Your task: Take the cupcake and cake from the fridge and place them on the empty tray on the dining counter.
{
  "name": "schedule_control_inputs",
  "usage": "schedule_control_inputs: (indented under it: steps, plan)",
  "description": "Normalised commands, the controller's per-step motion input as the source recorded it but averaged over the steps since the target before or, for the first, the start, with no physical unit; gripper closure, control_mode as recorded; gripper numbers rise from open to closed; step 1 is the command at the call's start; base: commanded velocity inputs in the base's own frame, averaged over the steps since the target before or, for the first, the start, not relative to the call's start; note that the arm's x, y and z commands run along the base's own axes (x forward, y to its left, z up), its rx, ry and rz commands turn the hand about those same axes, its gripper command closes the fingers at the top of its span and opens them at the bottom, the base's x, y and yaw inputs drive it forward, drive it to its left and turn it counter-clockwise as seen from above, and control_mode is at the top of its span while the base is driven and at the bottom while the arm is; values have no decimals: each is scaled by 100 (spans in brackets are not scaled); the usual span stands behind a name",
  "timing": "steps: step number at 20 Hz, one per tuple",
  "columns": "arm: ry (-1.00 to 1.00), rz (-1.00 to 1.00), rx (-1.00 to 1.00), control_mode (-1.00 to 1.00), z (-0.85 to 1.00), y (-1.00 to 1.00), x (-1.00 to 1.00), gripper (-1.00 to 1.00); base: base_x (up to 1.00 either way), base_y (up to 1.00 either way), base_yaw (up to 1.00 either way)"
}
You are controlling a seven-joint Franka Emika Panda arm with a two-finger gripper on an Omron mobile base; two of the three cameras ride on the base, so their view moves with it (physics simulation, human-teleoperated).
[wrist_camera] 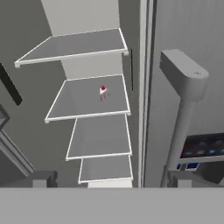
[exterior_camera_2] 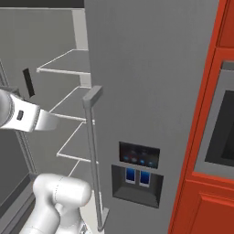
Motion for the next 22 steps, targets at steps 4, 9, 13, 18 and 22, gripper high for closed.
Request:
schedule_control_inputs:
  steps: [4, 9, 13, 18, 22]
  plan:
    - [0, 0, 0, 100, 0, 0, 0, -100, 94, 0, 39]
    - [0, 0, 0, 100, 0, 0, 0, -100, 74, 7, 31]
    - [0, 0, 0, 100, 0, 0, 0, -100, 64, 26, 0]
    - [0, 0, 0, 100, 0, 0, 0, -100, 93, 79, -26]
    - [0, 0, 0, 100, 0, 0, 0, -100, 89, 54, -24]
